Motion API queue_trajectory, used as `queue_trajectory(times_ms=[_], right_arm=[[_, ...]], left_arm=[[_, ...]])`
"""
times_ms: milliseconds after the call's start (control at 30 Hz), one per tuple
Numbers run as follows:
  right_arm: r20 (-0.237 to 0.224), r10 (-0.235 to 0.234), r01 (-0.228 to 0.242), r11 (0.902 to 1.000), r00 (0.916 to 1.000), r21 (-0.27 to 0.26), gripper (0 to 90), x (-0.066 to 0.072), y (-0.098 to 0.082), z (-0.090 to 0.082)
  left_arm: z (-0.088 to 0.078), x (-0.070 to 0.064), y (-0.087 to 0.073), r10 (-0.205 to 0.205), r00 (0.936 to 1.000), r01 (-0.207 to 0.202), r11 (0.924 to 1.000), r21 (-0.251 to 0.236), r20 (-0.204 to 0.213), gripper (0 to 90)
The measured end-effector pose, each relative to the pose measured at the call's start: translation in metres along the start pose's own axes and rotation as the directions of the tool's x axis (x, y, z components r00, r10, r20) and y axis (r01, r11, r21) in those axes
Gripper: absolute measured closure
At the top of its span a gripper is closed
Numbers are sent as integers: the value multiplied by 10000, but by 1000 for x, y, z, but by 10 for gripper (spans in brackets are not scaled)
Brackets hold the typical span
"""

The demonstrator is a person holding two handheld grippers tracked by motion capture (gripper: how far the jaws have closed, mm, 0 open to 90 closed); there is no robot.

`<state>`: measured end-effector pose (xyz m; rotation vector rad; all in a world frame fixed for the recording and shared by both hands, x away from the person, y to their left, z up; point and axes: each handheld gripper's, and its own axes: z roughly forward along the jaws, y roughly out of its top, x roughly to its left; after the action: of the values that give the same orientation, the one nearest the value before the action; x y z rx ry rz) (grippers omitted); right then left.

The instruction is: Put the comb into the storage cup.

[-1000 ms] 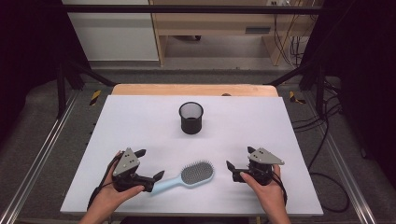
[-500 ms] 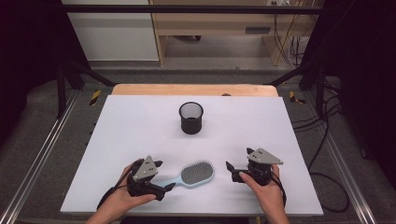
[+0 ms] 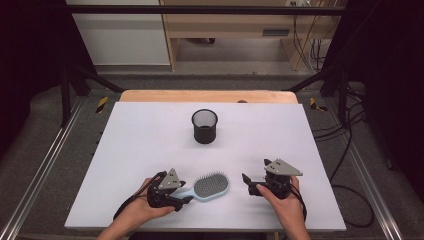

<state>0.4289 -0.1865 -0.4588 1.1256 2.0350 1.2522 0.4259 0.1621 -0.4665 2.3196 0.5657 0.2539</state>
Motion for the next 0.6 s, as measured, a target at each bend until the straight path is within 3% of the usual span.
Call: queue_trajectory(times_ms=[233, 467, 600], right_arm=[[-4, -36, 36, 10000, 10000, 92, 73, 1, 0, 2], [-33, -22, 22, 9999, 10000, 122, 75, 1, -1, 2], [-58, -55, 56, 9999, 10000, 151, 77, 2, -1, 2]], left_arm=[[2, 3, 1, -104, 9998, 99, 9996, 268, 157, 537], [7, -1, 4, 373, 9984, -407, 9957, 827, 424, 629], [8, -1, 6, 388, 9982, -430, 9945, 959, 450, 640]])
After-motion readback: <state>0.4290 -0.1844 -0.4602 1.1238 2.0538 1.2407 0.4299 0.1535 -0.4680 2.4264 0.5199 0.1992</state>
